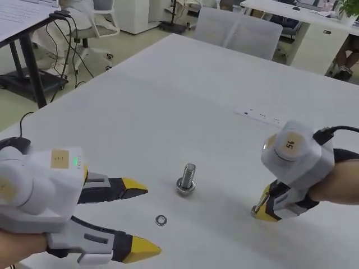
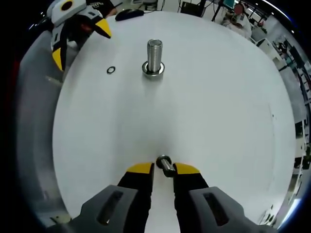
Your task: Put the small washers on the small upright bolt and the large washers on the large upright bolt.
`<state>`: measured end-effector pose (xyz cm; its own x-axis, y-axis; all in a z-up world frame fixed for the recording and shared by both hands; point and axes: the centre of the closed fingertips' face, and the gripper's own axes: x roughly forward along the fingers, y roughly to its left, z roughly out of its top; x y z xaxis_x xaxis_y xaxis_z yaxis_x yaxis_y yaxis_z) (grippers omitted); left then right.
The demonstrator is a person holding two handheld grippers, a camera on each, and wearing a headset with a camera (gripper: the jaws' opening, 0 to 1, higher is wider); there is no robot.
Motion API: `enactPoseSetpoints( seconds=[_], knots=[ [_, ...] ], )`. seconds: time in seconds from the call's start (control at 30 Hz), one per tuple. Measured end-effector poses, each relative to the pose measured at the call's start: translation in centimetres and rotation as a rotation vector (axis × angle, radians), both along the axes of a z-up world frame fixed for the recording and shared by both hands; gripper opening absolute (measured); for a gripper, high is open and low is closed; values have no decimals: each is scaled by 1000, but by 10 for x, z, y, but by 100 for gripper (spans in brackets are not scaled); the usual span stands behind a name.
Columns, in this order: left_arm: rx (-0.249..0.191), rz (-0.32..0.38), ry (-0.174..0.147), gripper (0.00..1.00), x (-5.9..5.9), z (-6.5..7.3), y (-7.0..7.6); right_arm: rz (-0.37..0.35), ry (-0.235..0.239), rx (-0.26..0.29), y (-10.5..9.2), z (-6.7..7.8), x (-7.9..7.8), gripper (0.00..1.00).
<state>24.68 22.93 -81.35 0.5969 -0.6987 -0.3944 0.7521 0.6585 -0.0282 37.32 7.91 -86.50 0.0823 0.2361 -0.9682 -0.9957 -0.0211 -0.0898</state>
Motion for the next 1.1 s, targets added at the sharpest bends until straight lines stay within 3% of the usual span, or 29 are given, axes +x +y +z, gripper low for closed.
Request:
enactPoseSetpoints(
  seconds=[0.23,0.6,1.1],
  knots=[
    [1,-5,-2,57,0,0,-1,-27,0,0,-11,1,-2,19],
    [2,-12,-8,58,0,1,-2,-30,13,-3,-19,2,-26,20],
    [3,-8,-12,57,0,3,-1,80,47,16,13,4,-77,20]
  ],
)
